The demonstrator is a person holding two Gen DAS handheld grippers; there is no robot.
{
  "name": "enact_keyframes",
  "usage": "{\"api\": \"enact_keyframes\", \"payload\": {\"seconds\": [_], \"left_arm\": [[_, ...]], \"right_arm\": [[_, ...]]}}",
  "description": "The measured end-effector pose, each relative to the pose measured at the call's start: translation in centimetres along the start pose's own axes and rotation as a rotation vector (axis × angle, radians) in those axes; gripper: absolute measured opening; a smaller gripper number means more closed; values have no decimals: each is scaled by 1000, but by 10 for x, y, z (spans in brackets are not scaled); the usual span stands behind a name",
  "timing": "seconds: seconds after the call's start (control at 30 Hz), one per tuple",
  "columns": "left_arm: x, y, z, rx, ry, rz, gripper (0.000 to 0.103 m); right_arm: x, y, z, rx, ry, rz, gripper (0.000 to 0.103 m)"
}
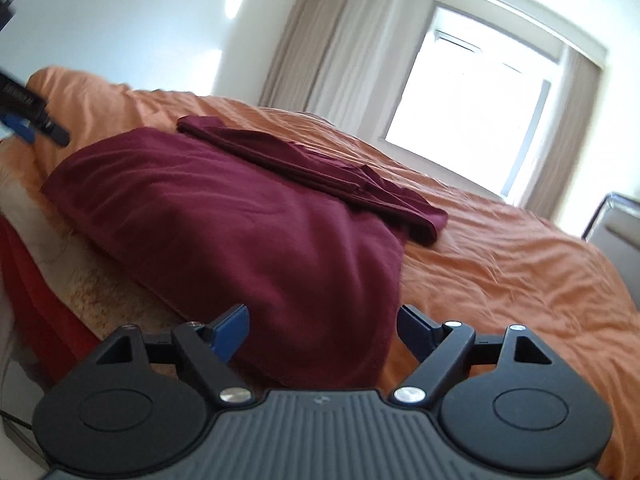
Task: Fold small clothes
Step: 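Move both open grippers to the hem of the folded red shirt, then grasp the shirt hem with the right gripper while the left gripper grasps it too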
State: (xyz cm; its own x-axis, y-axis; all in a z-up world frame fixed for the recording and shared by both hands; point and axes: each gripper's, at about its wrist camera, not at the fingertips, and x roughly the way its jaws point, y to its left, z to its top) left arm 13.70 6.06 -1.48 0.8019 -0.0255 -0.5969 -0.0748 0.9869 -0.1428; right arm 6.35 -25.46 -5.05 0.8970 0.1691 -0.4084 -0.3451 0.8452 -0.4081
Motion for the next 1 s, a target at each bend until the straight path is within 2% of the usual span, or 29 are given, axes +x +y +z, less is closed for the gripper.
{"api": "enact_keyframes", "payload": {"seconds": [0.07, 0.2, 0.33, 0.4, 0.5, 0.57, 0.6, 0.67, 0.73, 0.83, 1.0], "left_arm": [[0, -9, 2, 42, -18, 15, 102], [0, -23, 3, 72, -37, -20, 102], [2, -32, 4, 54, -36, -65, 102], [4, -36, 5, 55, -36, -79, 102], [5, -39, 5, 68, -39, -77, 102], [5, -40, 4, 81, -46, -72, 102], [5, -41, 4, 89, -52, -69, 102], [3, -41, 3, 104, -62, -62, 102], [0, -40, 2, 111, -84, -64, 102], [-12, -39, -3, 130, -168, -101, 102], [-30, -49, -17, 239, -268, -162, 102]], "right_arm": [[9, 27, 2, -140, -8, -1, 90], [29, 76, -4, -393, -29, -57, 90], [47, 97, -11, -489, -52, -142, 90], [49, 100, -13, -486, -72, -180, 89], [40, 94, -12, -428, -117, -166, 75], [28, 87, -9, -377, -148, -123, 48], [23, 85, -9, -366, -164, -107, 43], [13, 82, -7, -355, -198, -82, 25], [8, 77, -2, -325, -208, -40, 18], [4, 63, 14, -238, -198, 28, 12], [13, 31, 43, -90, -174, 137, 10]]}}
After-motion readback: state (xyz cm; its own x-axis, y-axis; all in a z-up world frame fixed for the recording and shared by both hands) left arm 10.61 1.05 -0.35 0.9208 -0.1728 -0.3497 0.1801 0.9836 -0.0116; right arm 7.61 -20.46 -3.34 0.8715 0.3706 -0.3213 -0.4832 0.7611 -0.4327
